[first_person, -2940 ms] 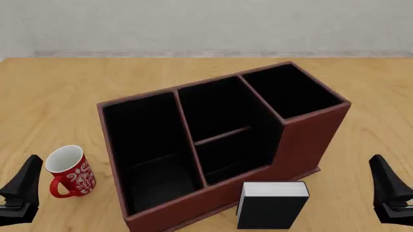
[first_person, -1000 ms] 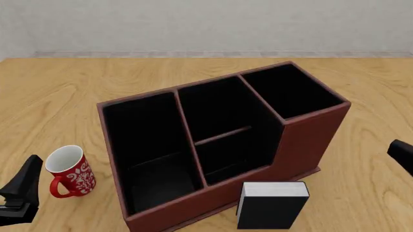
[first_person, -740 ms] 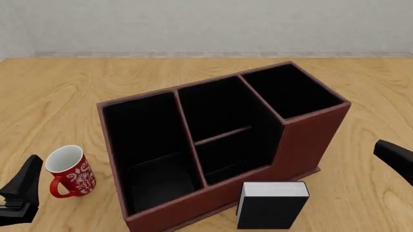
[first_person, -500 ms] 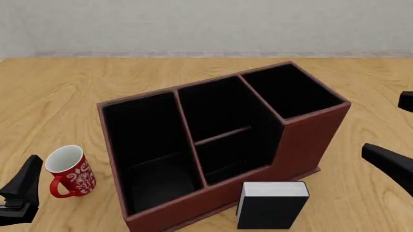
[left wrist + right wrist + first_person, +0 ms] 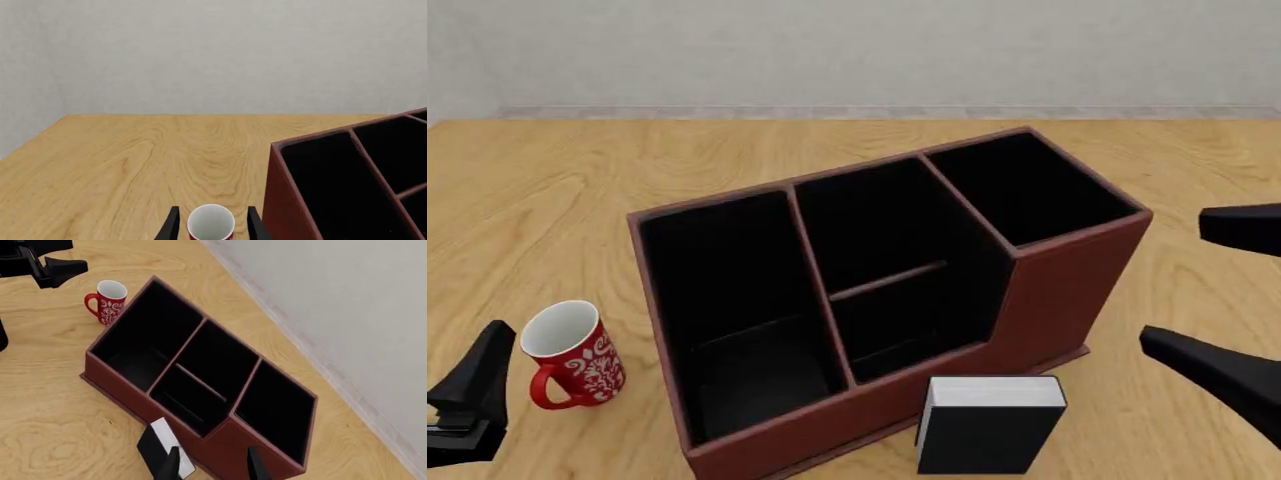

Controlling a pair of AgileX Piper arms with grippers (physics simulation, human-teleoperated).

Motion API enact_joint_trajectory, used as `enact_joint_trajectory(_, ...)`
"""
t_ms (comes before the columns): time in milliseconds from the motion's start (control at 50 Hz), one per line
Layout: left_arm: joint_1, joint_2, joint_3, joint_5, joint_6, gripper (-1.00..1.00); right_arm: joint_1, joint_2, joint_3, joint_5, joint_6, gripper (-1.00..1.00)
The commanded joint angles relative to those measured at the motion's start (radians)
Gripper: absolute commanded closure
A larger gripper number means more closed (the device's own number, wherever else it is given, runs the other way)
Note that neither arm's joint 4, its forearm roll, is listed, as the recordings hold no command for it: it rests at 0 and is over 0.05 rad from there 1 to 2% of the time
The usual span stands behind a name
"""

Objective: Pick up the book and place it in the right compartment of the caddy.

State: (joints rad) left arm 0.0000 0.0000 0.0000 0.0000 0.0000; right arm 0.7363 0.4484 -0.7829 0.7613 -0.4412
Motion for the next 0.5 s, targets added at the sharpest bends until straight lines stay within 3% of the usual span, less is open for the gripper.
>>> enact_joint_trajectory(20, 0.000, 0.000, 0.000, 0.000, 0.000, -1.00, 0.042, 0.053, -0.027, 0.045, -0.010, -1.00)
enact_joint_trajectory(500, 0.000, 0.000, 0.000, 0.000, 0.000, -1.00, 0.096, 0.142, -0.021, 0.052, -0.029, -1.00)
